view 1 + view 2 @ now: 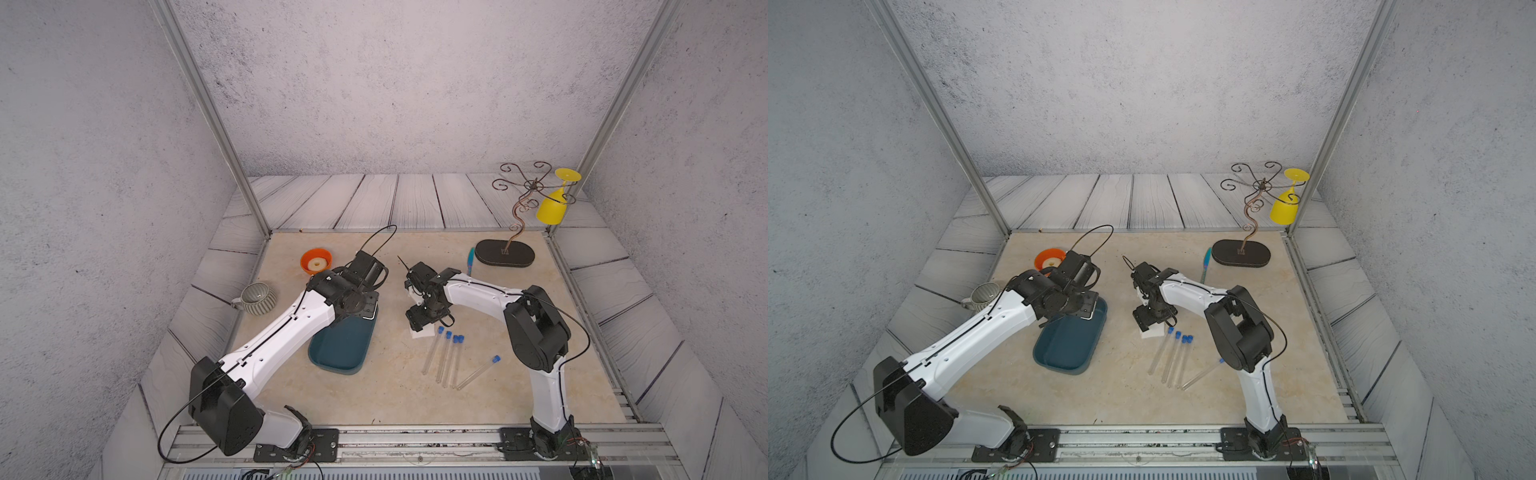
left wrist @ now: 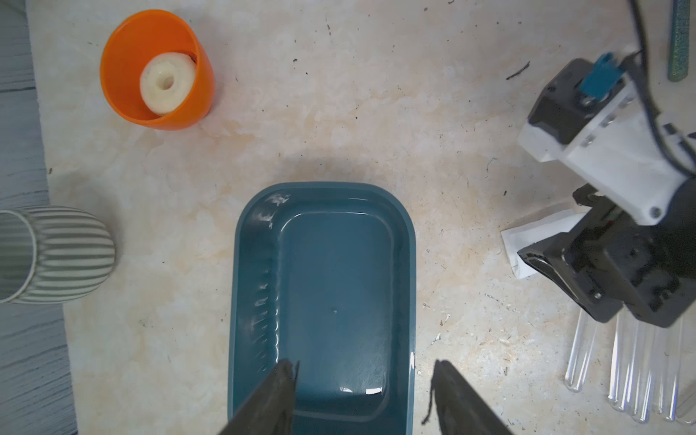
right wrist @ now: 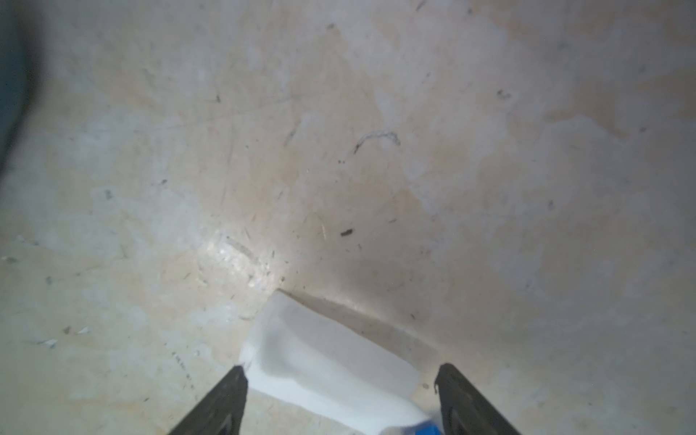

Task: Wipe the exteriors of test tubes
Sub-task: Pick up the cleaning item at the center of the board.

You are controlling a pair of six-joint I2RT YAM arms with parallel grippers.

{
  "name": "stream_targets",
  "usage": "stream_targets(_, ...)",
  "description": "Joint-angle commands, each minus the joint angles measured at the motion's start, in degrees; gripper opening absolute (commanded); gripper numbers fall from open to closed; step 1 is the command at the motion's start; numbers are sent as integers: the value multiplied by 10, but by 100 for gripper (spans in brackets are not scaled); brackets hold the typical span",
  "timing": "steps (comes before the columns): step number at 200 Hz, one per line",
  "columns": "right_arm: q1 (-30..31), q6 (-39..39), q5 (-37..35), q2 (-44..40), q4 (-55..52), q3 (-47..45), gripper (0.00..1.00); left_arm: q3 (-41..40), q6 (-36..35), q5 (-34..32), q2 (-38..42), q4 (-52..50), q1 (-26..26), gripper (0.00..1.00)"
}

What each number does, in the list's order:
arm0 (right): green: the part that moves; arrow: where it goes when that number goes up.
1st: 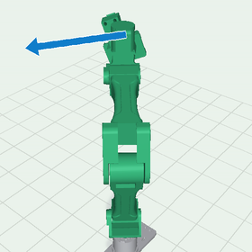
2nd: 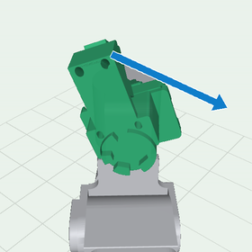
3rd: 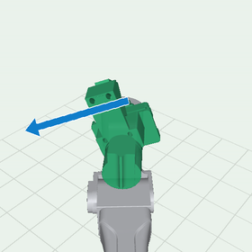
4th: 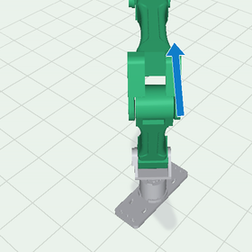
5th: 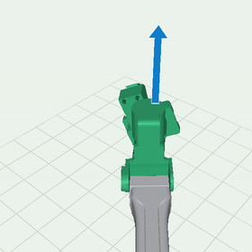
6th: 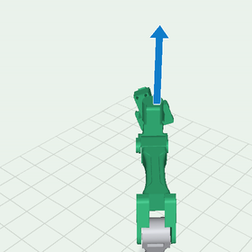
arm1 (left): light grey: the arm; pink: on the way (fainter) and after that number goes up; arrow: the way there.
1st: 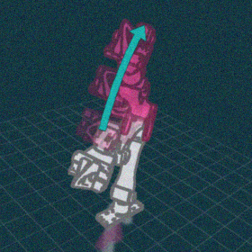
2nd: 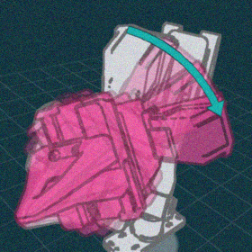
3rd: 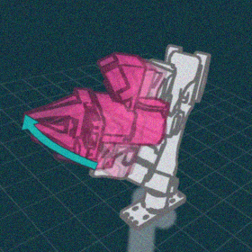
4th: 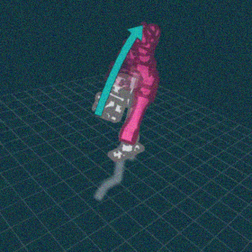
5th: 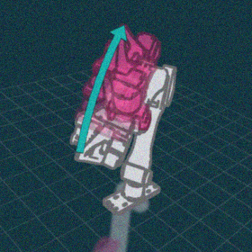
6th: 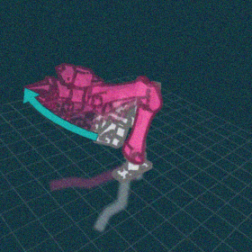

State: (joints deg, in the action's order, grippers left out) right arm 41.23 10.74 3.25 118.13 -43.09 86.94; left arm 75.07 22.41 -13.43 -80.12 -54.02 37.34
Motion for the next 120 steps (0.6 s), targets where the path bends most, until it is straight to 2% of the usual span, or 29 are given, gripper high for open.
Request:
stream_targets(1,12,6,-30,34,-20,13,73,-5,11,-14,3,-24,-2,61)
stream_targets(40,22,17,-33,52,-11,10,66,-4,10,-10,9,-21,-2,60)
stream_targets(79,26,21,-28,60,-2,7,41,-7,3,-8,11,-23,-2,60)
stream_targets(120,24,16,3,33,15,1,29,-6,-19,9,7,-14,-1,60)
